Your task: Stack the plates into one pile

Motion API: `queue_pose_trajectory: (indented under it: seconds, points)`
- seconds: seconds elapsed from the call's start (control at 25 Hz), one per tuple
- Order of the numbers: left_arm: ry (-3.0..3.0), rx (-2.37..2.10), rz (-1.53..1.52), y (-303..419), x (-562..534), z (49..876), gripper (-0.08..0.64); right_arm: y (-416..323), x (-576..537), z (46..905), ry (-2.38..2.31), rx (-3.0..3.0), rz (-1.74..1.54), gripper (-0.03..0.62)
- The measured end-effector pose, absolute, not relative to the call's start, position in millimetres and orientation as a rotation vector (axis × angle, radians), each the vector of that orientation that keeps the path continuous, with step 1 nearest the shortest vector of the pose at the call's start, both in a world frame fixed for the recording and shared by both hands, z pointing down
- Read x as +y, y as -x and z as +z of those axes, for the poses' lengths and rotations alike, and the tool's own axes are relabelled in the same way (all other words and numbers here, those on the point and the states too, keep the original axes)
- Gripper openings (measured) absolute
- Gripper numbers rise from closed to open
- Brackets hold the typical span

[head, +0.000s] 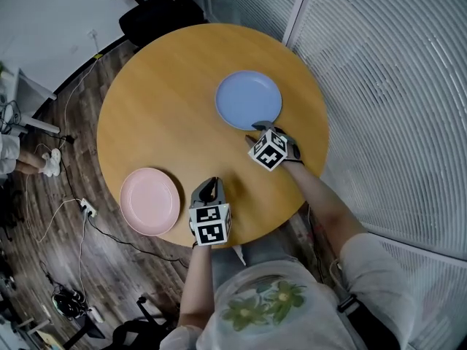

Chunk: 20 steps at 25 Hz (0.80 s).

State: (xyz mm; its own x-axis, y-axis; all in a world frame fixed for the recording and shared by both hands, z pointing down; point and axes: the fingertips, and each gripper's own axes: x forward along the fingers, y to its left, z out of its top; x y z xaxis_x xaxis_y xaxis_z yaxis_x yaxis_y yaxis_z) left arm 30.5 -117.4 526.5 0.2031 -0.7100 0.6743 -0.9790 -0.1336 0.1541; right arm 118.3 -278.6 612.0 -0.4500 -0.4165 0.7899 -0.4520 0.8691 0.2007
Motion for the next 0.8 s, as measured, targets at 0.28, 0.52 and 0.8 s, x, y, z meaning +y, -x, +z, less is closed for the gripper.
queue_pose_trajectory:
  seconds: [0.28, 0.52, 0.8]
  points:
    - [-1.917, -1.561, 0.62, -24.8, -120.1, 538.7, 0.025, -117.0, -292.5, 644.7, -0.606, -2.024, 0.033, 0.138]
    - [-1.928, -1.556, 0.63, -20.6, -127.5, 541.5, 0.023, -118.1, -298.0, 646.2, -0.615, -2.015, -0.002, 0.082]
    - [-1.914, -1.541, 0.655, -15.1, -119.4, 551.0, 0.023, -104.1, -269.1, 647.6, -0.502, -2.041, -0.021, 0.057]
